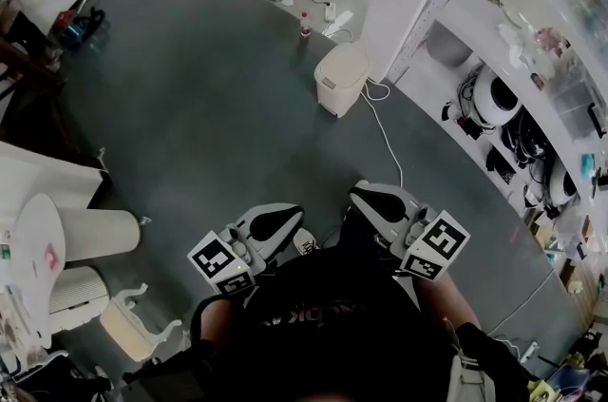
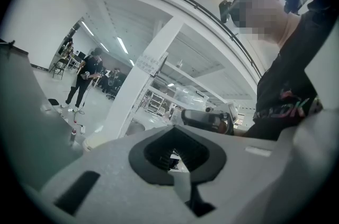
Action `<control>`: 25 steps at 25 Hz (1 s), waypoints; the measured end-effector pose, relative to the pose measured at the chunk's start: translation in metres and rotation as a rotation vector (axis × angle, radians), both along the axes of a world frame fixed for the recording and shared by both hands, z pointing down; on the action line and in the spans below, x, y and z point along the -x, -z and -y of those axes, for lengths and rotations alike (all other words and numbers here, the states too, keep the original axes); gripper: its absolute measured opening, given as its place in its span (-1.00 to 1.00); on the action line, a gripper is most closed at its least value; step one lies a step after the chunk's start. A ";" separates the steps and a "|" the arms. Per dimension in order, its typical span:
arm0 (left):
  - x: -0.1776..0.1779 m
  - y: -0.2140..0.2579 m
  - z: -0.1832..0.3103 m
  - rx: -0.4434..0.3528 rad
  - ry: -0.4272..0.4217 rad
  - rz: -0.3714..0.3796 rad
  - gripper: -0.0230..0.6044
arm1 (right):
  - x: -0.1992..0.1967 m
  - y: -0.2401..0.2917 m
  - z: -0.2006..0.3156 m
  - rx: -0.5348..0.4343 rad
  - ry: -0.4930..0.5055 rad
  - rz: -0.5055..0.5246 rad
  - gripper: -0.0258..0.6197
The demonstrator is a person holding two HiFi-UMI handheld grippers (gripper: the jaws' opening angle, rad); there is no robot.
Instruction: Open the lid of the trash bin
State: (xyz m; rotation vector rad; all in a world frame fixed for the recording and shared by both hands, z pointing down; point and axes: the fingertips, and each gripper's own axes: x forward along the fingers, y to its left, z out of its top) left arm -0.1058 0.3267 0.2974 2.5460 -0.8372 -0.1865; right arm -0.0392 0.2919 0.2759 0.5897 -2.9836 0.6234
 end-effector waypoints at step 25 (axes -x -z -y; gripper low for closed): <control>-0.032 -0.016 0.171 0.101 0.155 0.001 -0.92 | -0.064 -0.006 0.193 0.012 0.006 0.013 -0.90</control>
